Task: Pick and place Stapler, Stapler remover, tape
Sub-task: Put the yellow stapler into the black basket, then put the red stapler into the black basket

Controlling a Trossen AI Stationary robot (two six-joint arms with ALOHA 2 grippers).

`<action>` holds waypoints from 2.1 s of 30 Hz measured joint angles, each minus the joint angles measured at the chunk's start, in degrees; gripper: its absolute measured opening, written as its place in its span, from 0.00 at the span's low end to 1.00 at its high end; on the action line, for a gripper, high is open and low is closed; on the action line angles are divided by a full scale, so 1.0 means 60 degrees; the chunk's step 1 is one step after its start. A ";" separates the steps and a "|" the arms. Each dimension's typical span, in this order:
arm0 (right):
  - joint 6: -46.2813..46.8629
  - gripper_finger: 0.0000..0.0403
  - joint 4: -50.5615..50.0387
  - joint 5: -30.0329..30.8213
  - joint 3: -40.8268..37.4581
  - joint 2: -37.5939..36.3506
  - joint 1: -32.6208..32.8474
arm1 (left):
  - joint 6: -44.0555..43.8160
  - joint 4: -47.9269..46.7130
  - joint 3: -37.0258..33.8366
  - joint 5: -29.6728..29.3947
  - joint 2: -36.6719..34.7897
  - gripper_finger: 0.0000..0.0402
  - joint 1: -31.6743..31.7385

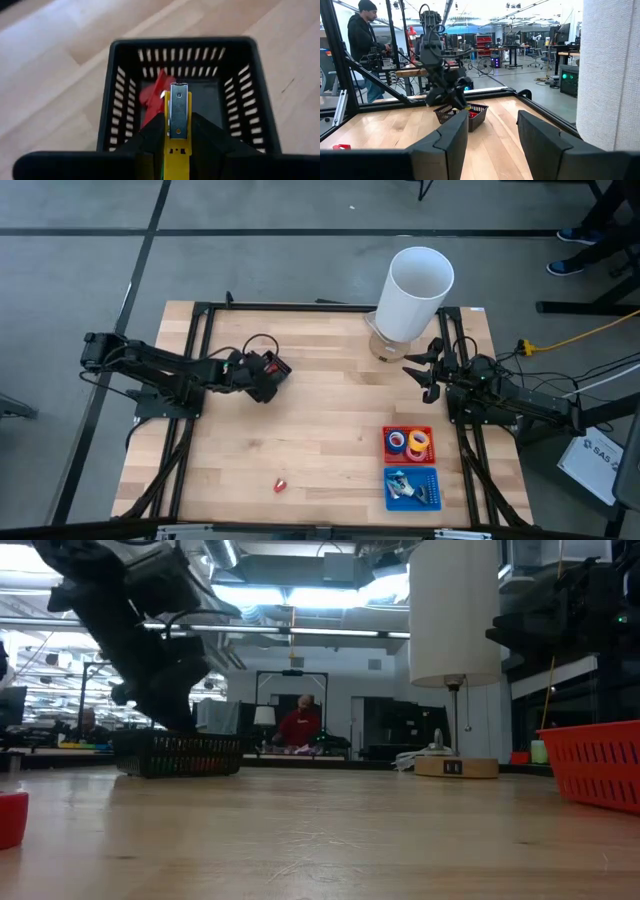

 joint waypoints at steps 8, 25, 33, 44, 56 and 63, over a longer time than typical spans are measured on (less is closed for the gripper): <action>0.0000 0.43 -0.0002 0.0000 0.0000 0.0002 0.0000 | -0.0204 0.0617 -0.0513 0.0476 0.0000 0.20 0.0000; 0.0000 0.43 -0.0002 0.0000 0.0000 -0.0001 0.0000 | 0.0181 0.1230 -0.0514 0.0892 0.0000 0.33 0.0004; 0.0000 0.43 -0.0002 0.0000 0.0000 0.0002 -0.0003 | 0.1139 0.3065 -0.0511 0.2153 0.0000 0.33 0.0000; 0.0000 0.43 -0.0001 0.0000 0.0000 -0.0001 -0.0001 | 0.2704 0.4997 -0.0151 0.3883 0.0000 0.32 -0.0290; 0.0000 0.43 0.0000 0.0000 0.0000 0.0000 0.0000 | 0.5654 0.5018 0.0955 0.4536 0.0000 0.32 -0.2557; 0.0000 0.43 -0.0001 0.0000 0.0000 -0.0001 0.0000 | 0.5590 0.5012 0.1387 0.3985 0.0410 0.32 -0.4023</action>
